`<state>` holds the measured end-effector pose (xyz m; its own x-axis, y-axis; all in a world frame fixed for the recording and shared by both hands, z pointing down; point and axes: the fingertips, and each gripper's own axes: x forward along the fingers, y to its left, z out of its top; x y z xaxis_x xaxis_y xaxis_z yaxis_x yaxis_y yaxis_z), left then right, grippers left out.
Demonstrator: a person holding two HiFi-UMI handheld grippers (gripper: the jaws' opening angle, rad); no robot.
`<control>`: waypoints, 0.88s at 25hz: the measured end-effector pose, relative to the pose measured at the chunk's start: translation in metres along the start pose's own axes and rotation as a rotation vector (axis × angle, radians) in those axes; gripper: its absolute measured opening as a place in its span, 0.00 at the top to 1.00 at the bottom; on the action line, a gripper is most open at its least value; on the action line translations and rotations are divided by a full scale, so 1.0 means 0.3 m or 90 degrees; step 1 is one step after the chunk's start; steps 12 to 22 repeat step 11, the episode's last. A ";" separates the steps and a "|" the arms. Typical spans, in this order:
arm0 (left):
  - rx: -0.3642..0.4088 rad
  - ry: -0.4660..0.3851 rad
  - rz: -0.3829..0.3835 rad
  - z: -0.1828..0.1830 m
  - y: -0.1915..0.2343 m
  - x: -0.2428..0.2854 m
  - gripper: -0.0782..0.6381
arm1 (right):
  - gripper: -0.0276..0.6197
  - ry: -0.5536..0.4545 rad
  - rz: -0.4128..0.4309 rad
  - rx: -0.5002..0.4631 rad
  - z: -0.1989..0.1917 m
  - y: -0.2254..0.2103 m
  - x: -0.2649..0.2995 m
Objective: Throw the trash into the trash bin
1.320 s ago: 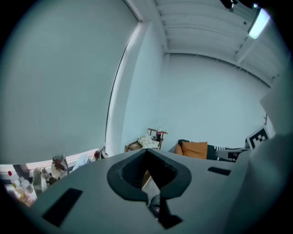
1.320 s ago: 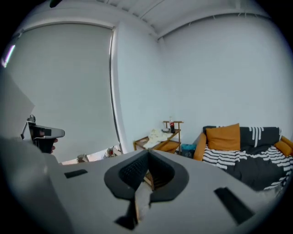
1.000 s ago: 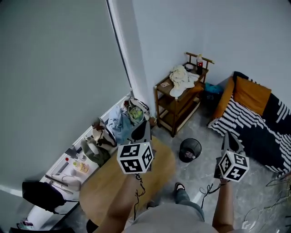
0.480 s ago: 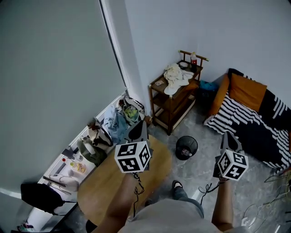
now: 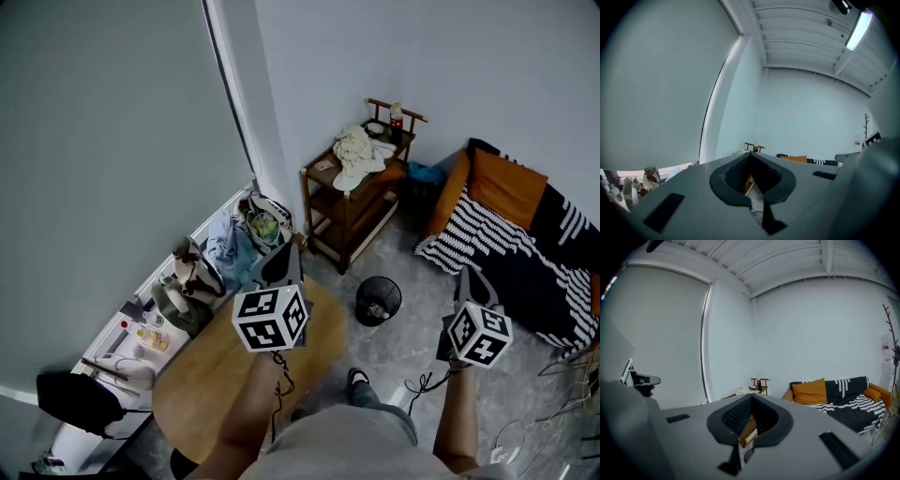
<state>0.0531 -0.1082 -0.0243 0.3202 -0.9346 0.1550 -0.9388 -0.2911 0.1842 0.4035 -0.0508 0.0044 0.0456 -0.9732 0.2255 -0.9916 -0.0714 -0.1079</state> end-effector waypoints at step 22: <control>-0.013 0.007 -0.001 -0.026 -0.009 0.011 0.88 | 0.95 0.009 0.000 0.003 -0.017 -0.012 -0.002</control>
